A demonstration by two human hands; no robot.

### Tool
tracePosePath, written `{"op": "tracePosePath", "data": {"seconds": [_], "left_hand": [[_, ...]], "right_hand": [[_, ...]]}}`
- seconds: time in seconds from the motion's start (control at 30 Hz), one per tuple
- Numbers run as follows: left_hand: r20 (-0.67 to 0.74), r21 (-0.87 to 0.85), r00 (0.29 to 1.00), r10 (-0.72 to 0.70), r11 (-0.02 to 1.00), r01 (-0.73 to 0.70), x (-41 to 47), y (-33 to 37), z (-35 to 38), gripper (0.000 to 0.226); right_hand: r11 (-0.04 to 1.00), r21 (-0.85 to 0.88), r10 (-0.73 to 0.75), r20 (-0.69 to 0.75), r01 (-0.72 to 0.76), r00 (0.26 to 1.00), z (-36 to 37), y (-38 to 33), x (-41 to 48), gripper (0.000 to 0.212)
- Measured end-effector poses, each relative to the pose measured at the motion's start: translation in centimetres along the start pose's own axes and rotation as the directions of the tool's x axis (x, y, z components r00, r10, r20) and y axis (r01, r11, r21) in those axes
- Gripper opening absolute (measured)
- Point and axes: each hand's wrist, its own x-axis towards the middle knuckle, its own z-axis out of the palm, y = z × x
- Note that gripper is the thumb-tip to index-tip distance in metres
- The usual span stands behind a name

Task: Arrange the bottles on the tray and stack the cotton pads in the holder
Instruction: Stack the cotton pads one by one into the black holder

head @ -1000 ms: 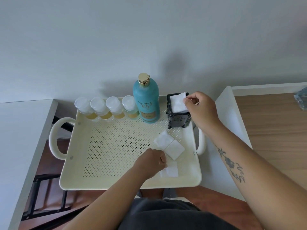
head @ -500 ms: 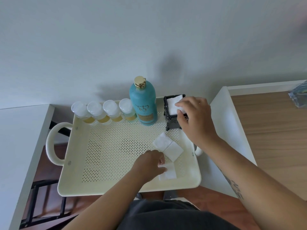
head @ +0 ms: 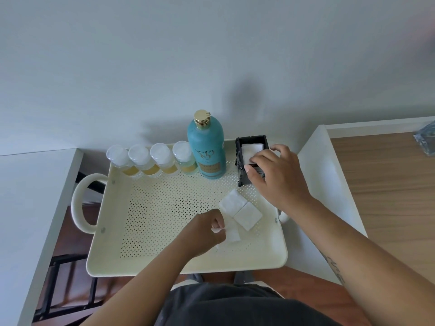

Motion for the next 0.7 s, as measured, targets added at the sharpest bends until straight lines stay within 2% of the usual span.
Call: {"op": "tracePosePath", "data": {"seconds": [0.23, 0.4, 0.57, 0.7], "left_hand": [[-0.142, -0.303, 0.98, -0.14, 0.949, 0.092, 0.6, 1.7, -2.6, 0.011], [-0.22, -0.514, 0.96, -0.171, 0.857, 0.035, 1.1, 4.2, -4.7, 0.001], [-0.241, -0.623, 0.961, -0.134, 0.781, -0.047, 1.4, 6.2, -5.9, 0.007], [-0.239, -0.707, 0.961, -0.142, 0.704, -0.072, 1.6, 6.9, -6.3, 0.012]], "right_hand": [[0.999, -0.033, 0.028, 0.044, -0.027, 0.999, 0.0, -0.1, 0.1, 0.041], [0.998, -0.048, 0.052, 0.077, -0.049, 0.996, -0.1, -0.3, 0.1, 0.047], [0.997, -0.057, 0.062, 0.092, -0.057, 0.994, -0.3, -0.4, 0.2, 0.046], [0.998, 0.008, 0.062, 0.089, -0.062, 0.994, -0.4, -0.5, 0.2, 0.04]]}}
